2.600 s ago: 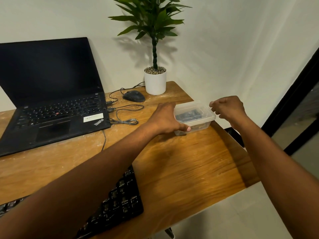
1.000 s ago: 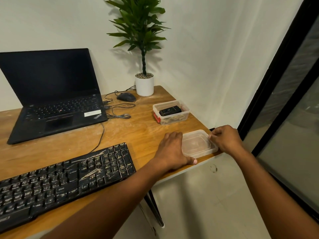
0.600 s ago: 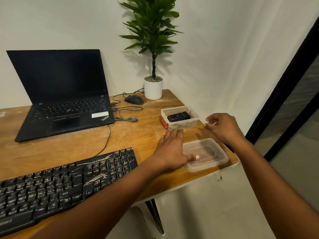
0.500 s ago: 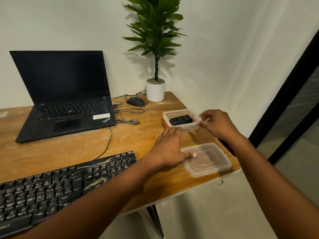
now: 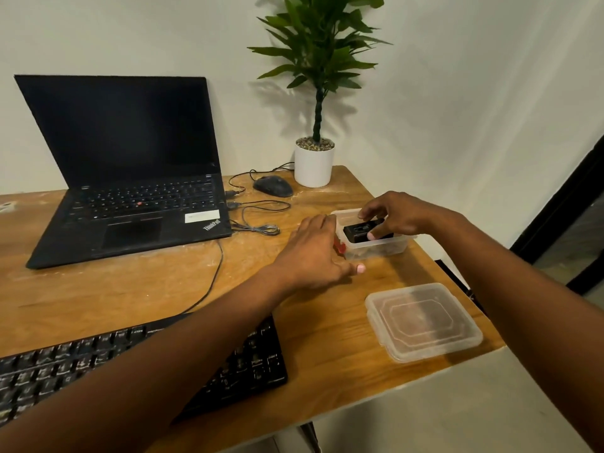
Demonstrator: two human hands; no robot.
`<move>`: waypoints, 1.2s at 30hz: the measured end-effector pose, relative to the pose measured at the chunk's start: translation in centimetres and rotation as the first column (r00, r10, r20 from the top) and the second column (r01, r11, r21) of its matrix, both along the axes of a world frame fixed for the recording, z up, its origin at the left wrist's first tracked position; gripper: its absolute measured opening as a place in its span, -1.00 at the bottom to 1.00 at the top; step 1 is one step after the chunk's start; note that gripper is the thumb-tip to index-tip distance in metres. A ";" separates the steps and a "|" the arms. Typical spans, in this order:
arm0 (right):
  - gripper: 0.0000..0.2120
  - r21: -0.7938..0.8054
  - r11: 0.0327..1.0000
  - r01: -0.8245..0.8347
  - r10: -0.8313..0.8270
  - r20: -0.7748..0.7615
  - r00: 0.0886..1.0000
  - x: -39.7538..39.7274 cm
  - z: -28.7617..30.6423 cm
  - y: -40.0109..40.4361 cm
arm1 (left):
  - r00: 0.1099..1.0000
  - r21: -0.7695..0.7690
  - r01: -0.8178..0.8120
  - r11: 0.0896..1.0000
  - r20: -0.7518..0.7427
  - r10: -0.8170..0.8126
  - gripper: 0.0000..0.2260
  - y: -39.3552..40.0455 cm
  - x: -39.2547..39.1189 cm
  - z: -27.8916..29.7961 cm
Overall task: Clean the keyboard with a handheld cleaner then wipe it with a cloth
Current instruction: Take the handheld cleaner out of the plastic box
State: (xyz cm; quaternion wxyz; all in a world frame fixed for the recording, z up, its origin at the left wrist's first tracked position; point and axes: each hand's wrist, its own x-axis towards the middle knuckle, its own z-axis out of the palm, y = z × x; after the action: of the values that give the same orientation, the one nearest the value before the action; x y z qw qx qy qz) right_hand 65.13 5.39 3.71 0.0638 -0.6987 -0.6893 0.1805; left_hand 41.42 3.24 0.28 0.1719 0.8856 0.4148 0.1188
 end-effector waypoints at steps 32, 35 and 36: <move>-0.47 0.301 0.954 0.012 0.144 -0.491 0.859 -11.5 3.0 -8.7 | 0.957 -0.023 -0.159 0.987 0.242 0.160 -0.13 -2.3 -11.8 1.6; -0.51 0.271 0.962 -0.012 0.157 -0.521 0.839 -14.1 2.0 -9.6 | 0.938 -0.015 -0.136 0.991 0.319 0.133 -0.19 -3.1 -14.4 2.0; -0.51 0.266 0.964 -0.027 0.168 -0.522 0.836 -14.9 1.5 -9.7 | 0.934 -0.013 -0.120 0.993 0.339 0.117 -0.22 -3.3 -15.3 2.1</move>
State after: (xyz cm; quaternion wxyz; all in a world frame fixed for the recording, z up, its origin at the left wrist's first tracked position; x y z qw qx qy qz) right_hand 50.22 -4.31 5.26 0.3324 -0.5698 -0.6953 0.2854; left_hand 26.14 -0.10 2.41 0.2298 0.8260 0.4312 0.2811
